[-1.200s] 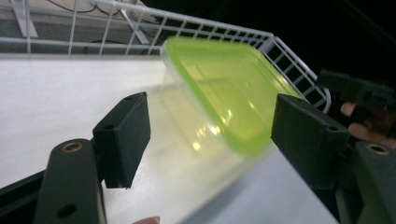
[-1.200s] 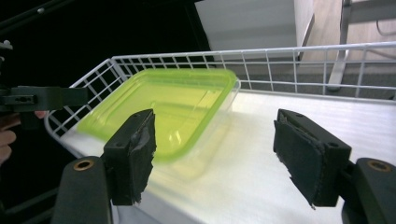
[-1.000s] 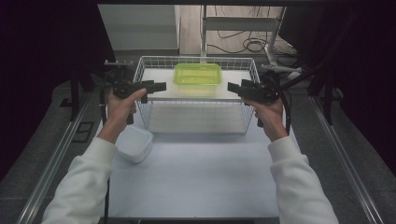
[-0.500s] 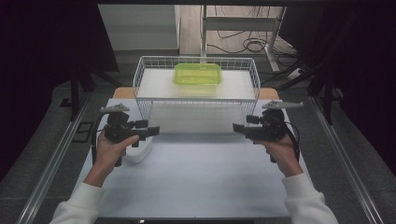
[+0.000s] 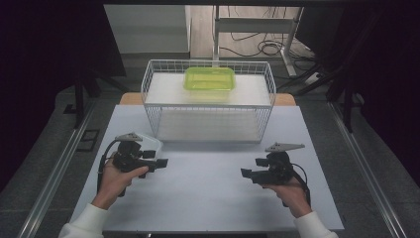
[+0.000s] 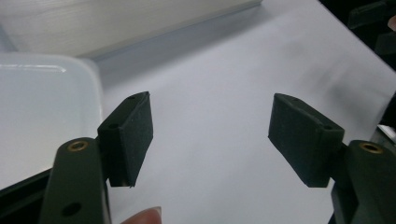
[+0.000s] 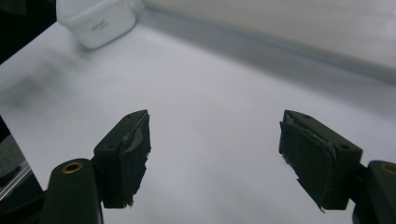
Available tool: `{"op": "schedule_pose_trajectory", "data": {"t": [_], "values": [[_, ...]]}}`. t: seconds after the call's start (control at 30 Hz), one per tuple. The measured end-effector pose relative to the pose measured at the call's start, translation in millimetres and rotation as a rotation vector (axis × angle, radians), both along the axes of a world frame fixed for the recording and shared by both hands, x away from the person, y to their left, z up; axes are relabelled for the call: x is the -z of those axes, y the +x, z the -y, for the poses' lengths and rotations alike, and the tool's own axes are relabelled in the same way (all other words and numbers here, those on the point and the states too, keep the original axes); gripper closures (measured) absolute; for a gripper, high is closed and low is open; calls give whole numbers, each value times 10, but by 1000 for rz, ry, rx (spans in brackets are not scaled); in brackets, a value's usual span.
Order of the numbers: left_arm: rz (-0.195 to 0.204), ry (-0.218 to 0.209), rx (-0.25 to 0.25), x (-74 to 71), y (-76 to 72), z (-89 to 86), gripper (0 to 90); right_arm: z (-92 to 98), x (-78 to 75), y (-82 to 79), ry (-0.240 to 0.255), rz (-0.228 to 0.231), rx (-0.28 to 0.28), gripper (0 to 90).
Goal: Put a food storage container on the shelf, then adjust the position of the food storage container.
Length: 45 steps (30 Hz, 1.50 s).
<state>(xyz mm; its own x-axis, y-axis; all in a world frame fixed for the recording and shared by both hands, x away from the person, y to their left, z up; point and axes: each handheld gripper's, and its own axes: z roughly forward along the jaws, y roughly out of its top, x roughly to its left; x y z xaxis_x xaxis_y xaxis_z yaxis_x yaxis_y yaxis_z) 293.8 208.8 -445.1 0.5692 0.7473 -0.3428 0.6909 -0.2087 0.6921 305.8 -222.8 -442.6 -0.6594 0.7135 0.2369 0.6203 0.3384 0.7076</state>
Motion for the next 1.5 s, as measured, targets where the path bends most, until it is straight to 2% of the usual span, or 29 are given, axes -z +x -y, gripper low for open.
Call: {"op": "schedule_pose_trajectory", "data": {"t": [0.07,0.23,0.6,0.9,1.0,1.1,1.17,1.27,1.5], "values": [[-12,12,4,23,-26,-6,310,5,82,-23,-28,-15,-12,244],[-25,45,16,83,-31,65,308,21,79,-61,-19,-4,-21,243],[-27,52,5,81,-15,20,292,61,151,-50,-33,-17,-29,244],[-45,52,-29,101,-93,-133,292,2,145,0,-35,-18,-39,244],[-38,50,-42,73,-96,-171,288,4,139,10,-30,-15,-40,244],[-35,46,-65,32,-58,-250,290,33,123,15,-18,-16,-36,243],[-39,58,-66,33,-29,-283,290,56,106,13,-5,-14,-32,243],[-47,69,-68,24,16,-323,292,92,109,19,-10,-14,-19,244],[-42,92,-79,-151,225,-511,296,150,102,11,-20,-7,12,244]]}}
